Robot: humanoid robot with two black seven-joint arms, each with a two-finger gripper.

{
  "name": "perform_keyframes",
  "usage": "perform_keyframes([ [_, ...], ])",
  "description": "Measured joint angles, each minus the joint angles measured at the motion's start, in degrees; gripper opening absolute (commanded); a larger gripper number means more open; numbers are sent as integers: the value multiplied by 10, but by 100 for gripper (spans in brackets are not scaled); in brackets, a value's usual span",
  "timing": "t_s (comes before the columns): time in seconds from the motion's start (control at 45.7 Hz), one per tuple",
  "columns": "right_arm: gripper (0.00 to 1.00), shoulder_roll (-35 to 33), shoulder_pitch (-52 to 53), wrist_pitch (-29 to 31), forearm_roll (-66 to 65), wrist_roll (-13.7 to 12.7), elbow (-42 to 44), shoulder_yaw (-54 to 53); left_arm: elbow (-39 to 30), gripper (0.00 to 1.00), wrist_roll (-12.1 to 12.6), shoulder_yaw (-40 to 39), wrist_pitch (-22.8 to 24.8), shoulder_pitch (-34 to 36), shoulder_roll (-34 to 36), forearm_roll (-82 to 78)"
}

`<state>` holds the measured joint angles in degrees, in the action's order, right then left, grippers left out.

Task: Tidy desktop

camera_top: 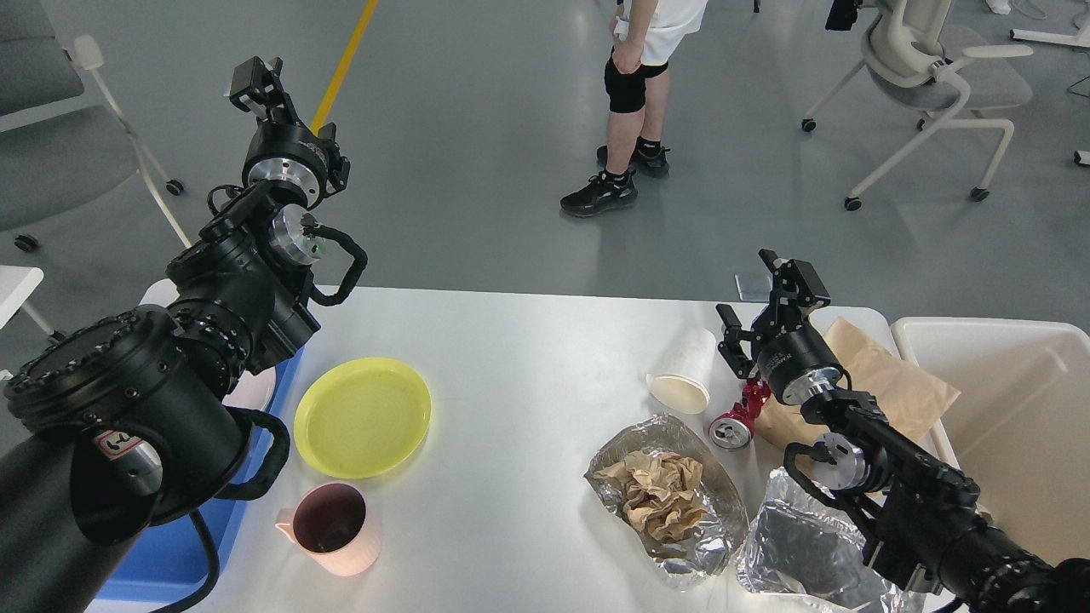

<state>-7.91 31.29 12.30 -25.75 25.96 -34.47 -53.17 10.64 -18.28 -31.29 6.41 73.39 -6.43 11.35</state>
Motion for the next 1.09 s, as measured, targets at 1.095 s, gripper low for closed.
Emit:
perform_keyframes([
  [1.095,100,0,0,0,0,0,0,0,2,96,116,0,-4,49,3,-2],
])
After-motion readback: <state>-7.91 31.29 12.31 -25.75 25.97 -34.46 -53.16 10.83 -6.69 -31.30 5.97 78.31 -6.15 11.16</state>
